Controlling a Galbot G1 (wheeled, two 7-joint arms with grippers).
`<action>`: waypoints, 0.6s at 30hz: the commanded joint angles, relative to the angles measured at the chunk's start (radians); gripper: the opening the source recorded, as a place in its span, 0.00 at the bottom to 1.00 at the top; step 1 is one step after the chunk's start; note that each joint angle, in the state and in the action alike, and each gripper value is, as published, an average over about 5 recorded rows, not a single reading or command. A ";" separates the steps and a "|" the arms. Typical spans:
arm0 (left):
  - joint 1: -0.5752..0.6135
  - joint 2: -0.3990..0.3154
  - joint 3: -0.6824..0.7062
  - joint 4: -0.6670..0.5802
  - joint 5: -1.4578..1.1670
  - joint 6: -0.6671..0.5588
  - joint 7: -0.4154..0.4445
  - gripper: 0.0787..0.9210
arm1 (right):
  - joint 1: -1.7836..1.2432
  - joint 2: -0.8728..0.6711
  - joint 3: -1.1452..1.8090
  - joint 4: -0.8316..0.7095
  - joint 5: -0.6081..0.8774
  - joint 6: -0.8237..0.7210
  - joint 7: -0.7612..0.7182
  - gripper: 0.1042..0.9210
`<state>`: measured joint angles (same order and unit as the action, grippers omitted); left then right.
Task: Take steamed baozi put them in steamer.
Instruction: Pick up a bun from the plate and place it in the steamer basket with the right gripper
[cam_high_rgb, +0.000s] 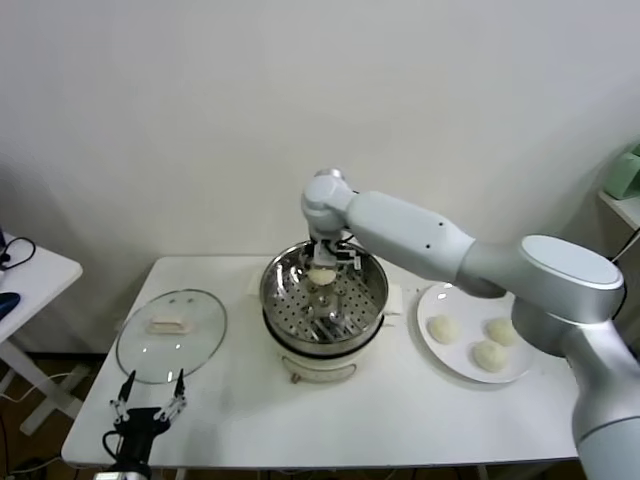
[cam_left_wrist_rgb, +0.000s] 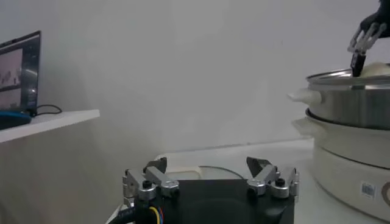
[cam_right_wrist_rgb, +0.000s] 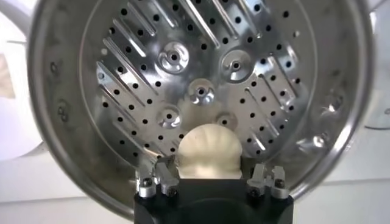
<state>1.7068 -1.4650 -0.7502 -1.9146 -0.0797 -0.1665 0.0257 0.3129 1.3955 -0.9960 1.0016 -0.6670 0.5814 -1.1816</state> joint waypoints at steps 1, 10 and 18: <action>0.001 0.004 0.001 0.000 0.002 -0.001 0.001 0.88 | -0.038 0.026 0.013 -0.045 -0.076 0.022 0.013 0.72; -0.001 0.005 0.002 -0.001 0.009 0.000 0.001 0.88 | -0.049 0.030 0.018 -0.046 -0.075 0.022 0.020 0.76; 0.003 0.000 0.000 -0.002 0.007 -0.003 0.001 0.88 | -0.011 -0.004 0.015 0.006 -0.030 0.025 -0.022 0.88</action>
<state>1.7099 -1.4652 -0.7512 -1.9167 -0.0735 -0.1687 0.0268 0.2857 1.4041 -0.9819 0.9837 -0.7139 0.6010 -1.1819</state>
